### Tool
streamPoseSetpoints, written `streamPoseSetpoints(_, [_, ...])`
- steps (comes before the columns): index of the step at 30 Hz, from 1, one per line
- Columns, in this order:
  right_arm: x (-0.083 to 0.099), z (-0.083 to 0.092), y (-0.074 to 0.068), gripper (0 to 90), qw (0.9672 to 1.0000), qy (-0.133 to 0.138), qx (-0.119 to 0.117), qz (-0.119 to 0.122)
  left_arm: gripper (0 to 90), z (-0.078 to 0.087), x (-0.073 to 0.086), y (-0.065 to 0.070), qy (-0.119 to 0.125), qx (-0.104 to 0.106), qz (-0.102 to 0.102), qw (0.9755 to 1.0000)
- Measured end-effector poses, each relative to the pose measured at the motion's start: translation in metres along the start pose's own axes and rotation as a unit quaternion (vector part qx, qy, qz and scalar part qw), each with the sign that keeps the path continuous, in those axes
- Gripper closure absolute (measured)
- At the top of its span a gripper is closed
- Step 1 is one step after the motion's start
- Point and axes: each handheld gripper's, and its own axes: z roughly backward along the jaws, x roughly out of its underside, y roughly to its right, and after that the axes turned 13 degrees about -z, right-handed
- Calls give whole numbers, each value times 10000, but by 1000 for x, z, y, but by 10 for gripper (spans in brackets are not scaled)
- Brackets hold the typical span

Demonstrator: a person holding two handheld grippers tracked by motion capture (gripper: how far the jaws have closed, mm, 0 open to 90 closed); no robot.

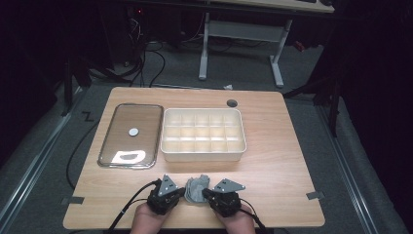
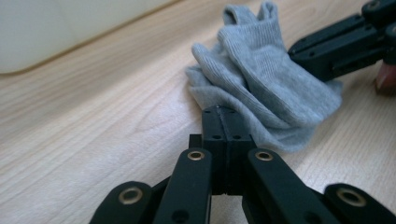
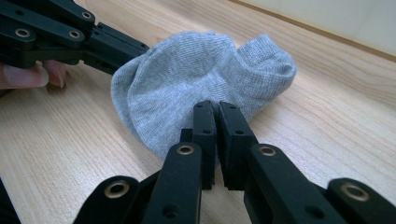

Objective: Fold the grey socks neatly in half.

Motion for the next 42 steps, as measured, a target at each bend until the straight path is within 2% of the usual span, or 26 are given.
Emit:
streamPoseSetpoints(2, [0,0,1,872,10000,-7,-16,-16,900,2,-1,-1,56,-38,36,10000])
streamPoseSetpoints(3, [0,0,1,874,10000,-10,-15,-1,900,10,-6,-1,284,-165,67,9994])
streamPoseSetpoints(4, [0,-1,1,874,10000,-1,-12,2,900,15,-13,0,426,-203,19,9989])
streamPoseSetpoints(6, [0,0,0,874,10000,-6,8,36,900,19,-27,6,584,-137,-124,9981])
streamPoseSetpoints(9, [1,-1,0,875,10000,9,19,42,900,12,-45,21,607,38,-443,9972])
streamPoseSetpoints(11, [1,-1,0,875,10000,12,38,38,900,0,-49,27,542,47,-557,9970])
streamPoseSetpoints(12, [1,-1,0,875,10000,12,38,38,891,0,-49,27,542,47,-557,9970])
streamPoseSetpoints(14, [1,-1,-1,875,10000,31,61,39,887,-12,-48,27,405,80,-508,9979])
streamPoseSetpoints(17, [2,0,0,876,10000,32,47,30,879,-21,-37,24,-30,-202,-686,9974])
streamPoseSetpoints(18, [2,0,0,876,10000,34,35,33,877,-21,-37,24,-30,-202,-686,9974])
streamPoseSetpoints(19, [2,0,1,875,10000,24,19,2,876,-21,-27,18,-105,-236,-682,9973])
streamPoseSetpoints(21, [2,0,1,876,10000,25,-1,6,875,-20,-24,16,-82,-239,-687,9973])
streamPoseSetpoints(24, [1,-1,1,875,10000,17,-9,27,873,-22,-20,16,37,-259,-810,9964])
streamPoseSetpoints(27, [1,0,1,863,10000,8,13,0,873,-21,-18,14,89,-195,-704,9973])
streamPoseSetpoints(29, [0,3,-2,843,9999,-18,108,26,873,-21,-18,12,96,-147,-657,9977])
streamPoseSetpoints(31, [-1,10,-7,842,9998,138,146,33,873,-21,-18,11,105,-126,-585,9982])
streamPoseSetpoints(34, [-1,14,-11,795,9996,250,77,-103,873,-21,-18,12,98,-167,-603,9980])
streamPoseSetpoints(37, [-4,11,-10,732,9992,294,11,-288,871,-21,-18,12,99,-159,-597,9980])
streamPoseSetpoints(40, [-8,8,-9,684,9975,458,124,-524,869,-20,-18,12,96,-171,-614,9979])
streamPoseSetpoints(42, [-10,4,-9,628,9966,451,167,-676,868,-20,-18,12,88,-183,-598,9980])
